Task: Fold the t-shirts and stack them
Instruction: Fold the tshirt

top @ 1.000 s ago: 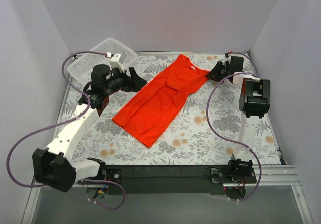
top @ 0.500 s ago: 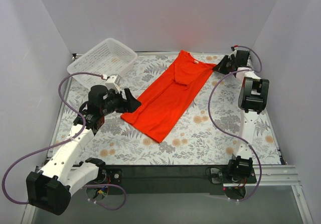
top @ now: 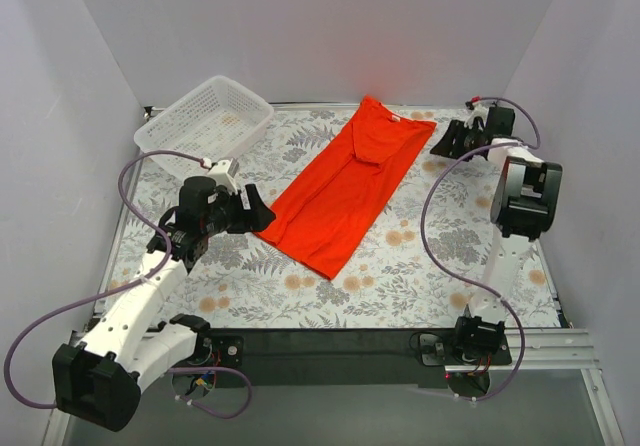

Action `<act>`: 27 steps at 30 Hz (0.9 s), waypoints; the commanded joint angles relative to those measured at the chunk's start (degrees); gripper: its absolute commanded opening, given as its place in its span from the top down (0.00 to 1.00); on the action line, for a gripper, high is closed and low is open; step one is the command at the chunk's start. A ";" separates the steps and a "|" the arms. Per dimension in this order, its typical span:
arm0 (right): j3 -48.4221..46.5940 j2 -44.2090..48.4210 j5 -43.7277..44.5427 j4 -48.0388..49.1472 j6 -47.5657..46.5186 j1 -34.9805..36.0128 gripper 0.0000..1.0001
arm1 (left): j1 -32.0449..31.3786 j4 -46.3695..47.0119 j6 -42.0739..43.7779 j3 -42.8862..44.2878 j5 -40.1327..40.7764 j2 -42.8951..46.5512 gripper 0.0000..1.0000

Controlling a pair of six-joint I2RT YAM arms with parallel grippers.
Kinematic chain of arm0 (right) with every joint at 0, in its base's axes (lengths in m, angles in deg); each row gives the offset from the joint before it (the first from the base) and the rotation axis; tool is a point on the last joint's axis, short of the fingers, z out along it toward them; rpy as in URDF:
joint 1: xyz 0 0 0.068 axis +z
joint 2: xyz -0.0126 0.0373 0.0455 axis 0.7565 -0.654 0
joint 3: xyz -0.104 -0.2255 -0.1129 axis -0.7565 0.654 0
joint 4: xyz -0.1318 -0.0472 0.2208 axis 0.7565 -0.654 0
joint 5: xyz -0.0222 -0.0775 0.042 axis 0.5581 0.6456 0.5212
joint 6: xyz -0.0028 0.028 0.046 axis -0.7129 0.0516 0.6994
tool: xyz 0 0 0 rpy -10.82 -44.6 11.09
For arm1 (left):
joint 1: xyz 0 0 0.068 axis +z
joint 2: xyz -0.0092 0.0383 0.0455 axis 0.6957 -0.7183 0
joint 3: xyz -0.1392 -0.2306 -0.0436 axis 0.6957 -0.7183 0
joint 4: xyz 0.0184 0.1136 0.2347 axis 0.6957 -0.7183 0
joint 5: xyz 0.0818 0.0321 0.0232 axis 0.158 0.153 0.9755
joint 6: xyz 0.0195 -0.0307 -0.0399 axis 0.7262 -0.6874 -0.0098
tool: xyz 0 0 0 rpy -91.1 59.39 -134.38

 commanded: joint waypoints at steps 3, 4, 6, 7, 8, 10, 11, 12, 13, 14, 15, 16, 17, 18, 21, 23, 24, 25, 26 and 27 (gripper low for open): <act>23.36 27.84 -23.62 -16.90 -42.25 6.36 0.45 | 0.31 -1.54 -3.46 -5.20 4.61 4.70 0.33; 28.52 29.98 -23.23 -21.12 -56.85 8.74 0.43 | 0.31 -1.19 -3.99 -5.73 4.17 5.14 0.33; 33.65 34.20 -20.96 -30.54 -69.42 16.88 0.43 | 0.31 -0.75 -4.25 -6.44 3.99 6.46 0.33; 36.80 38.49 -19.99 -32.13 -75.83 19.64 0.43 | 0.31 -0.75 -4.34 -6.61 3.90 6.90 0.33; 42.40 40.88 -18.67 -31.98 -83.82 22.45 0.43 | 0.31 -0.75 -4.43 -6.62 3.73 7.43 0.33; 47.80 47.28 -15.07 -28.30 -88.63 30.54 0.42 | 0.31 -1.27 -4.61 -6.97 3.81 9.26 0.33; 51.39 48.97 -13.75 -26.02 -88.90 33.17 0.42 | 0.31 -1.01 -4.78 -7.14 3.73 9.89 0.33; 52.38 50.21 -11.39 -22.43 -88.73 37.64 0.42 | 0.31 -1.01 -4.87 -7.32 3.73 10.76 0.33; 52.83 51.44 -10.23 -21.70 -88.73 39.77 0.42 | 0.31 -1.01 -4.87 -7.32 3.90 11.73 0.33; 52.74 51.62 -9.18 -21.26 -88.64 41.62 0.44 | 0.31 -1.10 -4.96 -7.23 4.16 12.09 0.33; 52.57 51.71 -7.60 -20.73 -87.60 44.68 0.44 | 0.31 -1.18 -5.13 -7.14 4.17 12.35 0.33; 52.66 51.89 -6.80 -18.72 -86.72 45.76 0.45 | 0.31 -1.27 -5.31 -7.06 4.17 12.61 0.33; 52.92 51.98 -5.66 -17.40 -85.84 46.99 0.46 | 0.31 -1.27 -5.49 -7.05 4.17 12.62 0.33; 53.62 52.15 -3.21 -16.17 -84.96 49.26 0.46 | 0.31 -1.27 -5.57 -6.97 4.08 12.62 0.33; 54.67 51.28 0.31 -12.30 -82.15 53.92 0.48 | 0.31 -1.27 -6.01 -7.23 4.60 12.79 0.33; 55.20 51.01 1.64 -9.14 -79.95 55.95 0.50 | 0.31 -1.45 -6.54 -7.23 5.13 12.88 0.33; 55.64 50.49 3.47 -8.08 -79.51 57.70 0.50 | 0.31 -1.45 -7.41 -7.23 6.00 12.88 0.33; 55.64 50.13 4.36 -7.02 -78.54 58.33 0.51 | 0.31 -1.54 -8.12 -7.06 6.71 12.71 0.33; 55.38 49.70 4.89 -6.06 -78.36 58.95 0.51 | 0.31 -1.89 -8.99 -6.97 7.50 12.44 0.33; 55.21 48.56 5.59 -5.79 -78.19 60.00 0.51 | 0.31 -2.15 -9.61 -6.62 8.12 12.01 0.33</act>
